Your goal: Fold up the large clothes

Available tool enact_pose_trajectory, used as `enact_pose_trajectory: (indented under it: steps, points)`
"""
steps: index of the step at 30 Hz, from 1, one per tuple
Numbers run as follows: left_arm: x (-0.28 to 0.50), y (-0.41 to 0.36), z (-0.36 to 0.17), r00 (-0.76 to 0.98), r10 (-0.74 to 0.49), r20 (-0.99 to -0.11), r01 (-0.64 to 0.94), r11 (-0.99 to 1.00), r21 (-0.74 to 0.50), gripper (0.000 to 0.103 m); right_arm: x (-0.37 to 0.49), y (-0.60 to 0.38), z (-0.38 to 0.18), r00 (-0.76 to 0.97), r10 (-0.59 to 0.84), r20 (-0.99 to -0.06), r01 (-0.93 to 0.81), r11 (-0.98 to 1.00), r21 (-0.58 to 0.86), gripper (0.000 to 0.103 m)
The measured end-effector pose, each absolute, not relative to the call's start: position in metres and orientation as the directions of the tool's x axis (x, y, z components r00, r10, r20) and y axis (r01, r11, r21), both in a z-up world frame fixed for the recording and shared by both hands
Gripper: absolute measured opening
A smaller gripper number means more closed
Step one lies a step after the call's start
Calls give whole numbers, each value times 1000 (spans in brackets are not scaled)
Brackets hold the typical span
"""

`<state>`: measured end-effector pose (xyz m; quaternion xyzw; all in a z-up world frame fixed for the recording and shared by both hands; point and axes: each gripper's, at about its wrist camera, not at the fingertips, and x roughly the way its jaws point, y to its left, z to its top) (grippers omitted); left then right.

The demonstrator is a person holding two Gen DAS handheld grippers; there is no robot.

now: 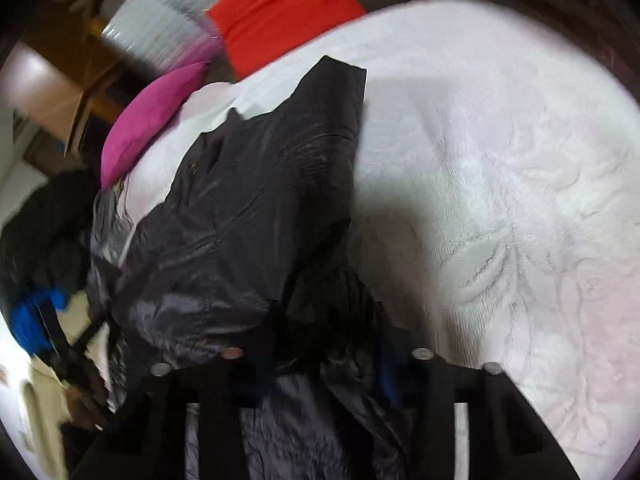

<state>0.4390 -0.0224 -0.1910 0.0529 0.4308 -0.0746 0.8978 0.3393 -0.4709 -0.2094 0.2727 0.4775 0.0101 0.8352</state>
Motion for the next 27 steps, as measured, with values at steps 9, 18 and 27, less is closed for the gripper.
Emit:
enact_pose_trajectory:
  steps: [9,18,27]
  points:
    - [433,-30,-203,609,-64,-790,222,971,92,16,333,-490,-212,575,243,-781,360,782,508,49]
    - [435,-27,-202,603,-81,-794,226,971,73,16,332,-459,-156,724,190,-663,193,867,459,53]
    - [436,-24,-205,592,-88,-801,234,970,67,21,360,-426,-205,512,216,-831,217,904,369,37]
